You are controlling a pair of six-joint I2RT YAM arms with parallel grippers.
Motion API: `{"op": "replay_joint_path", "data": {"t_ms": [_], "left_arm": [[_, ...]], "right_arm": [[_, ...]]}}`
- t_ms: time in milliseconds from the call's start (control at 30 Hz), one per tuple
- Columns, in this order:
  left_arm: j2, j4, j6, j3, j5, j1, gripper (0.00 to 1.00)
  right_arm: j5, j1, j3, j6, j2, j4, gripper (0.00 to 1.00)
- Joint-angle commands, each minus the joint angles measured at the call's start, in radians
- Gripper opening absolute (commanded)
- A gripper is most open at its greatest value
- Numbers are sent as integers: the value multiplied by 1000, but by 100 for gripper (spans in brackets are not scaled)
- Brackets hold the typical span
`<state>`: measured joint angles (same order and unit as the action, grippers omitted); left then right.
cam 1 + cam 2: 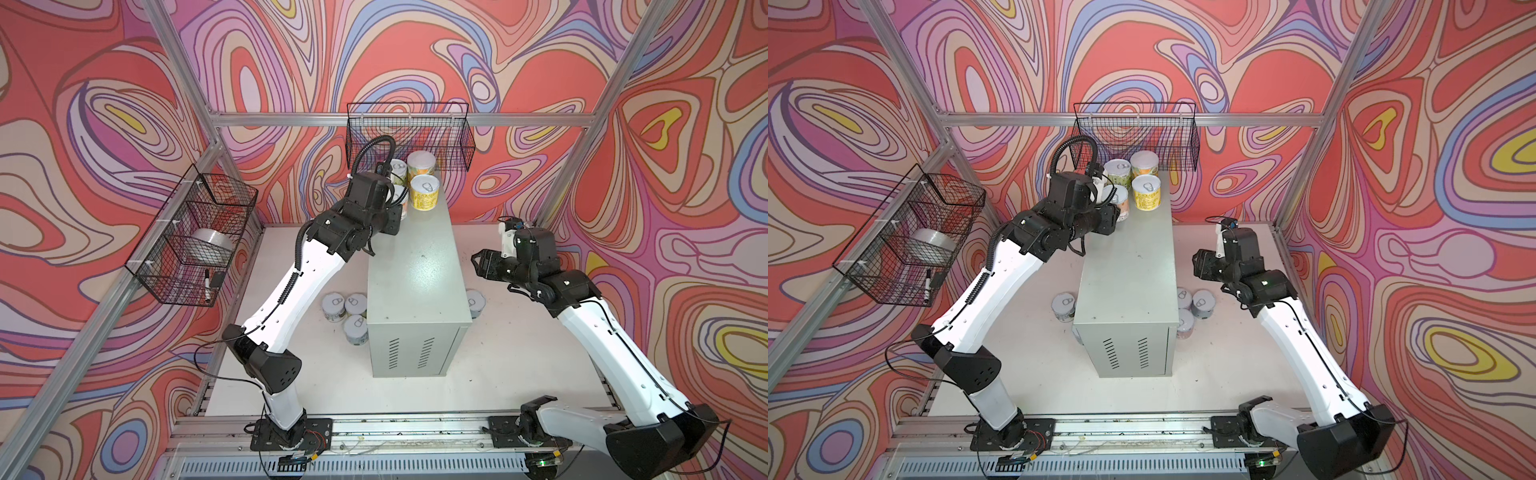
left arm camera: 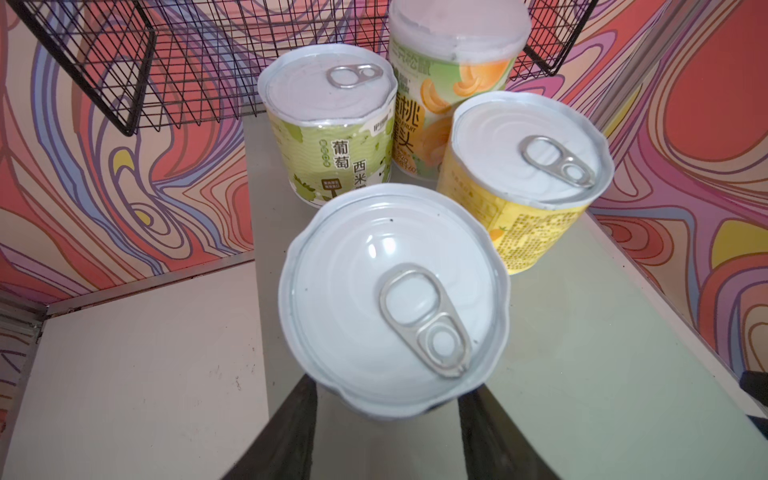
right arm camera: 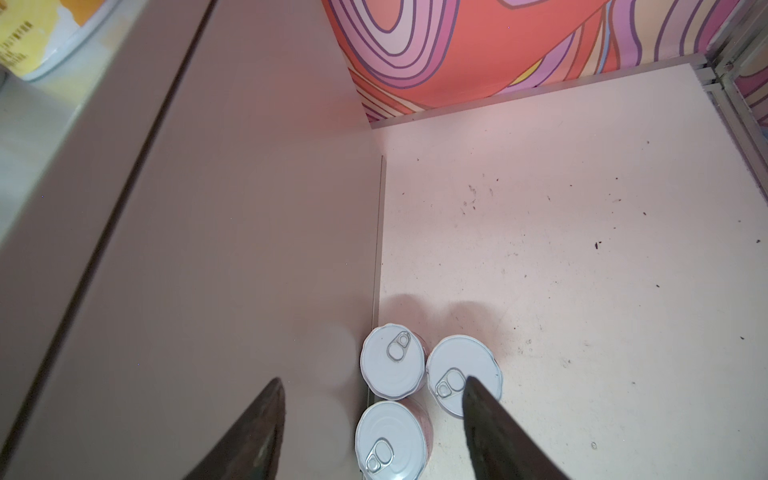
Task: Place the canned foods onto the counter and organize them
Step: 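Lower the orange-labelled can beside the green and yellow cans with the left gripper, then open the left gripper and withdraw it down over its remaining cans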
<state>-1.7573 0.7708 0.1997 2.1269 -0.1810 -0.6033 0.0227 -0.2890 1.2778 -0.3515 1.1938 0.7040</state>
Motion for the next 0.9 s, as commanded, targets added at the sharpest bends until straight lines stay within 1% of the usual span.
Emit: {"op": "replay_joint_path", "data": {"t_ms": [0,500,867], "left_arm": [[-17,-57,17,25,31,16,55],[-70,-77,34,72,75,46,55],[-89,-82,49,83,77,62,55]], "right_arm": [[-13,4,25,14,6,-3,69],[-17,3,26,18,25,-13,70],[-22,4,32,18,30,-12,70]]}}
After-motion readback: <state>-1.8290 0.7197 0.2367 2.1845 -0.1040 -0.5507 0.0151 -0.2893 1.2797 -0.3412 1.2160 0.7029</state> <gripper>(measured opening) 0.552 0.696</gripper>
